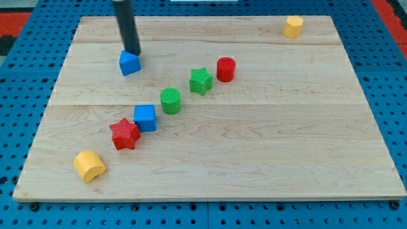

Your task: Push the blue triangle on top of the green circle

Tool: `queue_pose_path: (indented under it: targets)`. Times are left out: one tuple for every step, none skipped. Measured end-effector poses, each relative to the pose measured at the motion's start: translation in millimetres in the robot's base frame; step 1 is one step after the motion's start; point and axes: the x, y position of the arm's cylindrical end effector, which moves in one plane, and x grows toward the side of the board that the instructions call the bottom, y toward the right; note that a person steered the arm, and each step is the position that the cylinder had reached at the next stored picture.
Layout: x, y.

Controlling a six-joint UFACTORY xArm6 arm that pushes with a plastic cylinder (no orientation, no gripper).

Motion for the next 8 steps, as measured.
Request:
queue_pose_path:
  targets:
    - [20, -10]
    - [33, 22]
    - [39, 44]
    - [21, 12]
    - [52, 21]
    - [90, 45]
    - [109, 70]
    - [109, 70]
